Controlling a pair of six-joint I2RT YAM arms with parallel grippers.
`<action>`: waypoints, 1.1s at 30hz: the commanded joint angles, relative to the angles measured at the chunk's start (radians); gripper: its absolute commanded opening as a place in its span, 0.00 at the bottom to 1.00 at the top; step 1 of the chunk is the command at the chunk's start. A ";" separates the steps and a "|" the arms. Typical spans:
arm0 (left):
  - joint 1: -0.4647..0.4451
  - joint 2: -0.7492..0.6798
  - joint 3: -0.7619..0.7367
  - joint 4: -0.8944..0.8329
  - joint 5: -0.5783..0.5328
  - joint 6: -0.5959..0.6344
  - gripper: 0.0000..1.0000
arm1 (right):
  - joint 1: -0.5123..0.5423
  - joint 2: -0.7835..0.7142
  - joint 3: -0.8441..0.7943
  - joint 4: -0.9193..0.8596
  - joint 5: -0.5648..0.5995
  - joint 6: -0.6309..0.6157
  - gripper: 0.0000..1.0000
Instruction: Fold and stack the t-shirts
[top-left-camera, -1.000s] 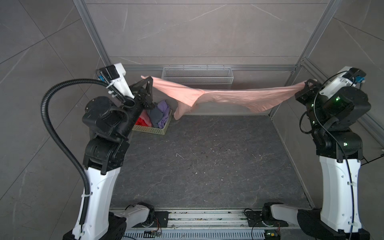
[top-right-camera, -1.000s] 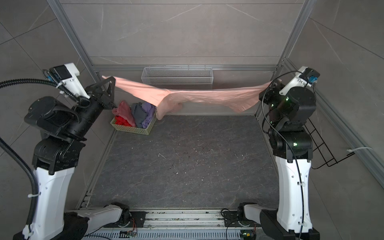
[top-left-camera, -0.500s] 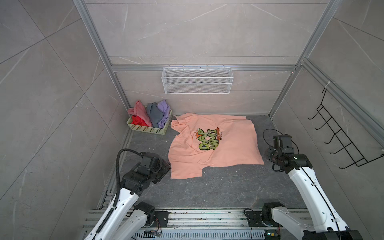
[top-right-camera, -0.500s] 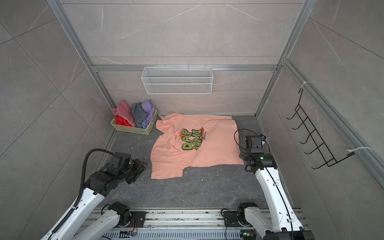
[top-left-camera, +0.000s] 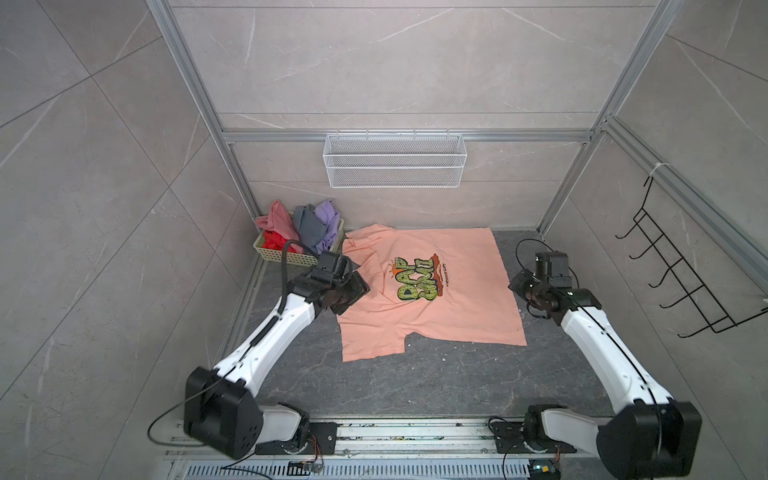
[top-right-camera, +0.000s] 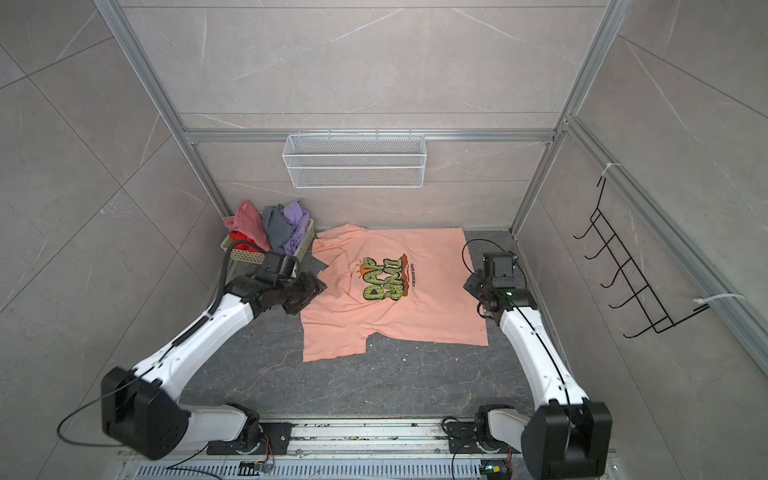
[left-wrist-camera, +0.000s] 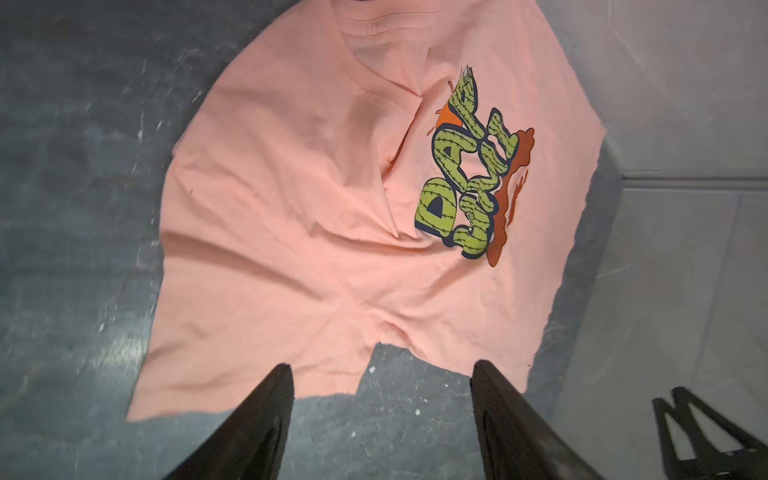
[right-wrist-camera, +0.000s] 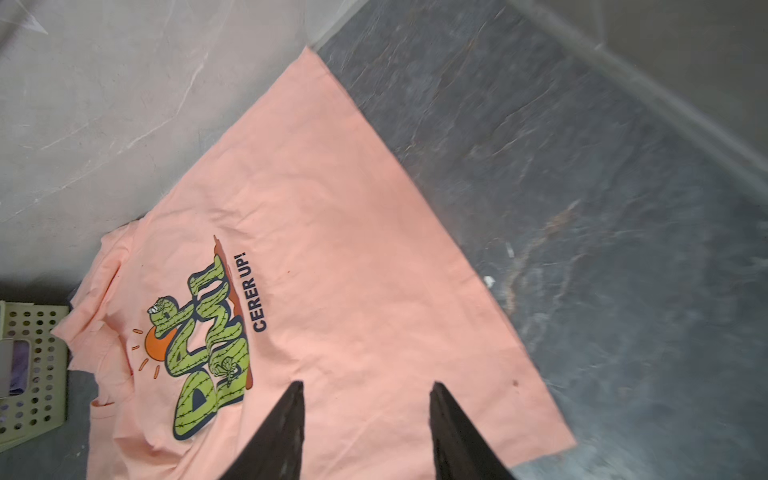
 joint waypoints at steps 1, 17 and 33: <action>-0.004 0.135 0.137 0.065 -0.013 0.202 0.72 | 0.000 0.126 -0.004 0.214 -0.141 0.087 0.50; 0.043 0.581 0.208 0.440 -0.029 0.095 0.79 | 0.021 0.556 0.140 0.384 -0.238 0.175 0.50; 0.090 0.426 -0.154 0.408 -0.128 -0.055 0.80 | 0.020 0.698 0.168 0.214 -0.142 0.184 0.50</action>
